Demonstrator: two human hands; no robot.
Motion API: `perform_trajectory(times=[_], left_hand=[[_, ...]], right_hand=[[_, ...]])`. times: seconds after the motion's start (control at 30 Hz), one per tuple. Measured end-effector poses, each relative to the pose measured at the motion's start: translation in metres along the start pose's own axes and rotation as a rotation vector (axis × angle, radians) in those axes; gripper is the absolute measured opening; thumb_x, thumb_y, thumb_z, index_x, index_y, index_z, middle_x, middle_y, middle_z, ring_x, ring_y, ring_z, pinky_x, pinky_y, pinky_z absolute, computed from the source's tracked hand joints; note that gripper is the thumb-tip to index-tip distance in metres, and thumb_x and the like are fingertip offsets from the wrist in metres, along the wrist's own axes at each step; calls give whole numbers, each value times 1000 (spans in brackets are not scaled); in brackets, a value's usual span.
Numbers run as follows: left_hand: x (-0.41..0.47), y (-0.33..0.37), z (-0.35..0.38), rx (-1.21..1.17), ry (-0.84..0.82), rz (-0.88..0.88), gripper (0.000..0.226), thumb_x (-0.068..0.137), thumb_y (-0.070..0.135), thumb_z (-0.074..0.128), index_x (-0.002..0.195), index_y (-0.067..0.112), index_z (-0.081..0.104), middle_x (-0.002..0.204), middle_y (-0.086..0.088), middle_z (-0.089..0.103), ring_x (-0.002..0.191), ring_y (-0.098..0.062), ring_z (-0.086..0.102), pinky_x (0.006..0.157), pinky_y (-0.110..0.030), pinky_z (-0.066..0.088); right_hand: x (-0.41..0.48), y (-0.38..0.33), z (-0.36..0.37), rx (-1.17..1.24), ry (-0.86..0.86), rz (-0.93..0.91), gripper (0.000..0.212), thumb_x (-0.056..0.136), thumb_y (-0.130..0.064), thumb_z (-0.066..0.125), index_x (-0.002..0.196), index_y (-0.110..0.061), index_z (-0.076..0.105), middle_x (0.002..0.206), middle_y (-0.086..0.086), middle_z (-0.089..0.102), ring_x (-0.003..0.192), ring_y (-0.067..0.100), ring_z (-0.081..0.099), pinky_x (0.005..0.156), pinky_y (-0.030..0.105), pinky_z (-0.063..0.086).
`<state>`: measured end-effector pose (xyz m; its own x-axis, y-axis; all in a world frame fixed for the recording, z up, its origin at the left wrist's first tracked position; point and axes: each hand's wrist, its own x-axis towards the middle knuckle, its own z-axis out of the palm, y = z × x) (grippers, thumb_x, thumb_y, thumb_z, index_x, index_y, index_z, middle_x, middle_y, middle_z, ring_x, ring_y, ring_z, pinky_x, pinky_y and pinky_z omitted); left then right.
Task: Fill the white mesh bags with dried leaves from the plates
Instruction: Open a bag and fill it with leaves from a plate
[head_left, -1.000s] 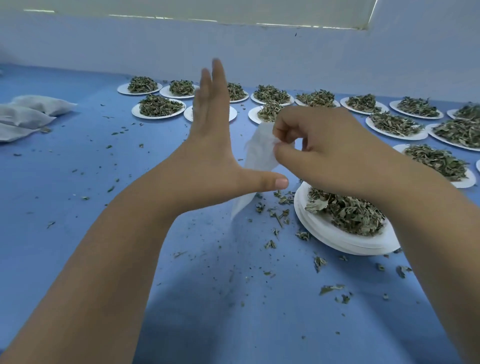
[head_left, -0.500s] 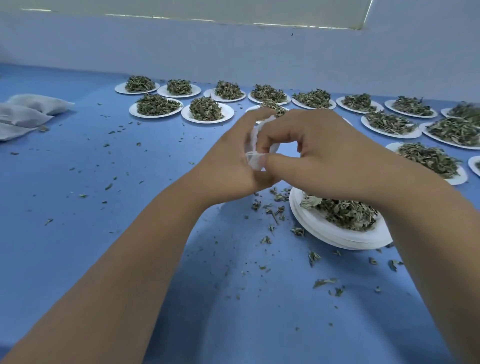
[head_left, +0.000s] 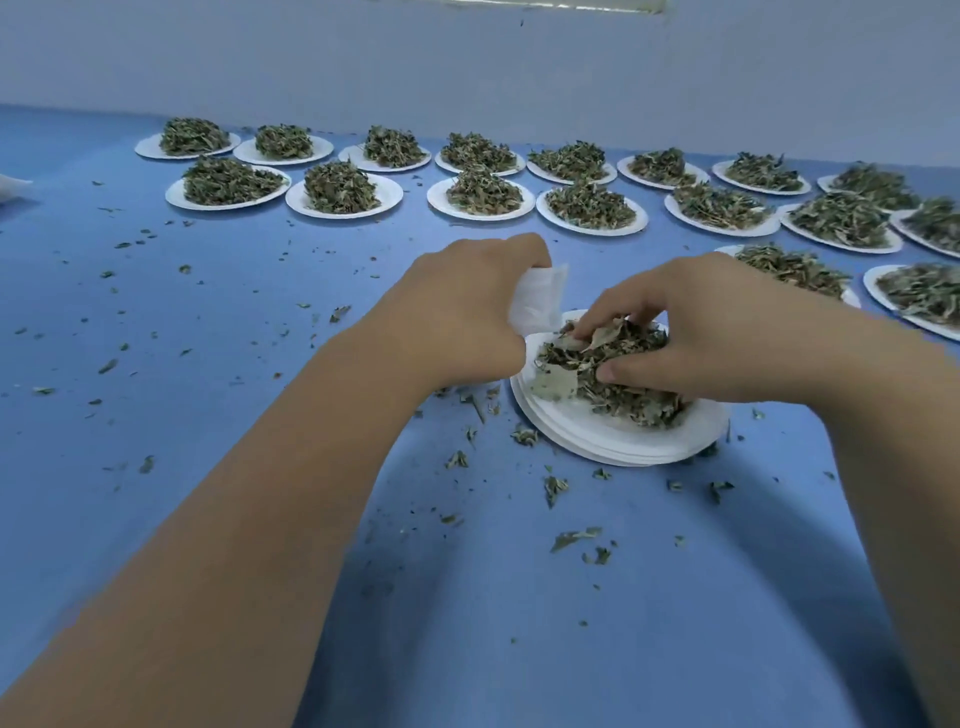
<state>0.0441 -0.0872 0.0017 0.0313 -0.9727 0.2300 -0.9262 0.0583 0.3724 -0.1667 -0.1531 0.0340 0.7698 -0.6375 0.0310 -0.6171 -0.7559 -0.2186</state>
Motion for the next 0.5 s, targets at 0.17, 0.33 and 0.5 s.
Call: perform_trajectory(times=[0.17, 0.33, 0.5], left_hand=[[6, 7, 3, 8, 6, -21, 45, 70, 13, 63, 105, 37, 47, 83, 8, 50, 63, -15, 49, 50, -25, 34], [8, 9, 6, 48, 56, -4, 37, 70, 14, 62, 93, 34, 41, 75, 9, 44, 61, -10, 41, 50, -26, 25], [8, 3, 15, 56, 84, 11, 36, 72, 14, 63, 98, 28, 44, 70, 7, 43, 56, -11, 38, 50, -27, 23]], right_hand=[[3, 12, -4, 193, 126, -45, 16, 79, -34, 83, 88, -45, 77, 83, -38, 66, 72, -21, 61, 60, -4, 37], [-1, 17, -10, 350, 371, -36, 14, 76, -41, 82, 87, -48, 76, 87, -22, 73, 75, -13, 66, 66, 8, 46], [-3, 15, -4, 243, 413, -28, 17, 80, -35, 80, 94, -43, 75, 88, -33, 66, 78, -19, 61, 70, -4, 41]])
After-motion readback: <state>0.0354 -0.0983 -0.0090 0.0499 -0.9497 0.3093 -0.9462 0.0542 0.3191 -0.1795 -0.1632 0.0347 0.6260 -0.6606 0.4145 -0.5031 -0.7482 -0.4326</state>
